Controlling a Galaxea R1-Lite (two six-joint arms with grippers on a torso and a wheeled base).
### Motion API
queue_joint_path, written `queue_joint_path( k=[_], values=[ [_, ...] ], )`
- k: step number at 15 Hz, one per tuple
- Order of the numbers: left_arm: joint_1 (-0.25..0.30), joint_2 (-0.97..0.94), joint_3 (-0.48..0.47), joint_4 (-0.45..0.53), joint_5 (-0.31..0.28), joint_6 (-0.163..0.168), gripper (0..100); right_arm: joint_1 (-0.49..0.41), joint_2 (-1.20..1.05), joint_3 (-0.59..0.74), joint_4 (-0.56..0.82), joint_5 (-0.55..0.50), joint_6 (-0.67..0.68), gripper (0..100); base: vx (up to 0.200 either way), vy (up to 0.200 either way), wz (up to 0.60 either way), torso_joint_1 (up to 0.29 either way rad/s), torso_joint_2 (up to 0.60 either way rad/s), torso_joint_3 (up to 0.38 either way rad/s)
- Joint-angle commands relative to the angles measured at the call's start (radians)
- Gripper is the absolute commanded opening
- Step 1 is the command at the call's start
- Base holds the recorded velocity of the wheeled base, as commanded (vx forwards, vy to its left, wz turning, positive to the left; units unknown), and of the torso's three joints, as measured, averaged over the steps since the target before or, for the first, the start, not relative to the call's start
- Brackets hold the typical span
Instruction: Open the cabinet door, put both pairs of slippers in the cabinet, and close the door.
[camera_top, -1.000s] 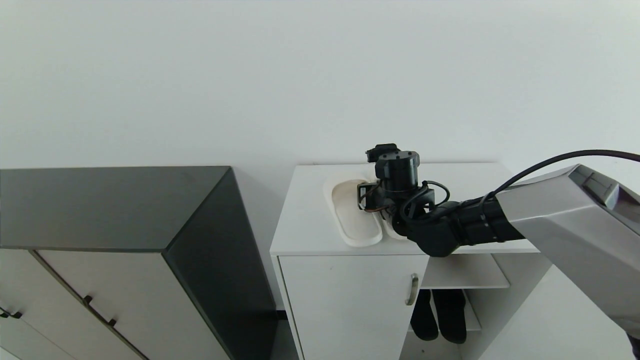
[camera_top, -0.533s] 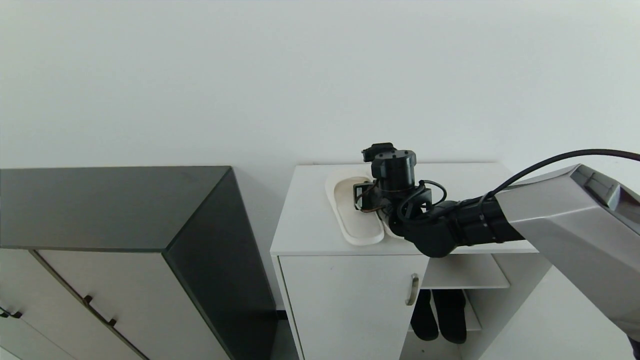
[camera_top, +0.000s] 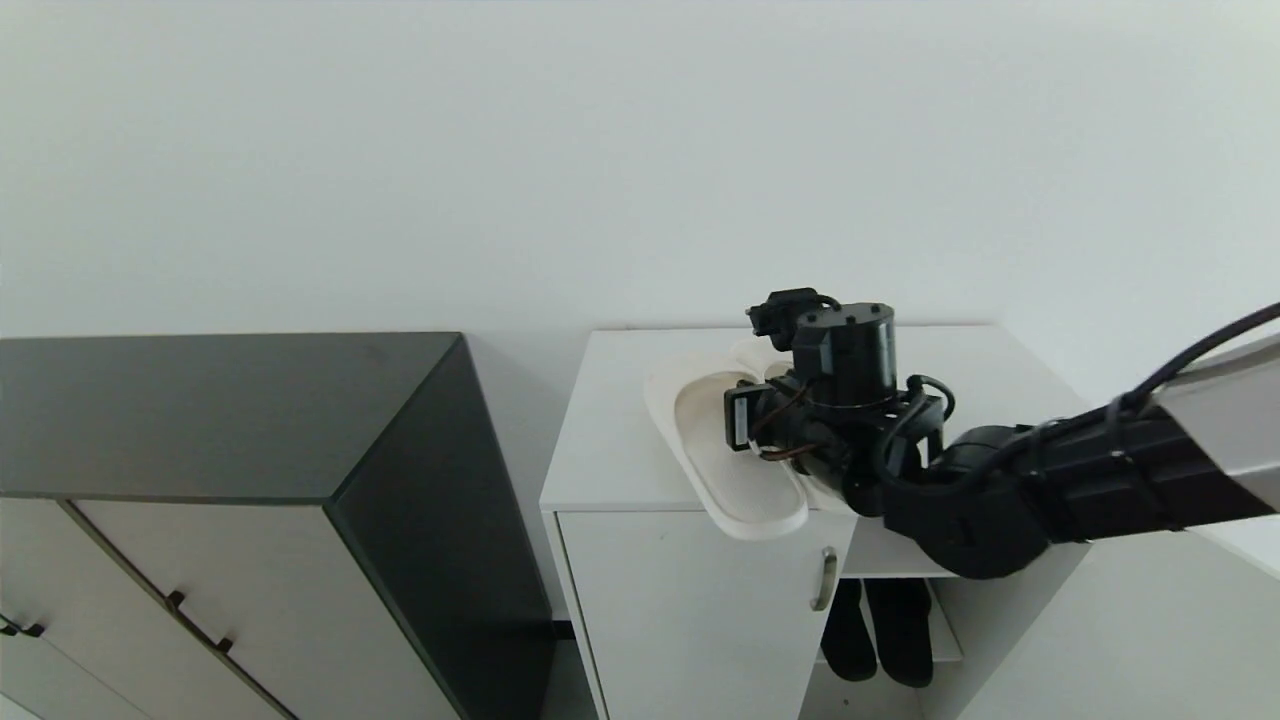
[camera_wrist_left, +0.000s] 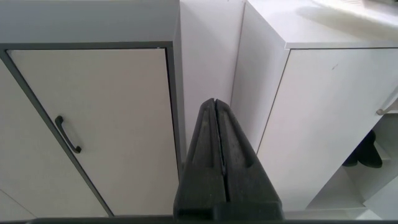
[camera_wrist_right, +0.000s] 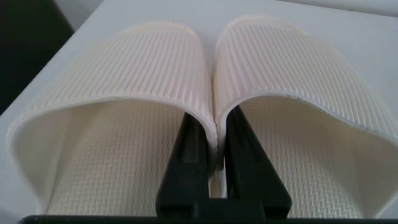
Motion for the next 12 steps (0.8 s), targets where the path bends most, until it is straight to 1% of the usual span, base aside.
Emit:
queue_joint_path(
  k=[1,3,5,12],
  values=[
    [0.000,0.001,0.000,0.000,0.000,0.001,0,0.028,-0.185,0.173,-0.017,0.039,-0.005,0,0.000,0.000,0.00,0.000,0.00,0.000],
    [0.000,0.001,0.000,0.000,0.000,0.001,0,0.037,-0.242,0.239,-0.017,0.039,-0.007,0,0.000,0.000,0.00,0.000,0.00,0.000],
    [0.000,0.001,0.000,0.000,0.001,-0.001,0,0.050,-0.260,0.277,-0.018,0.036,-0.007,0,0.000,0.000,0.00,0.000,0.00,0.000],
    [0.000,0.001,0.000,0.000,0.001,-0.002,0,0.051,-0.253,0.287,-0.018,0.036,-0.007,0,0.000,0.000,0.00,0.000,0.00,0.000]
  ],
)
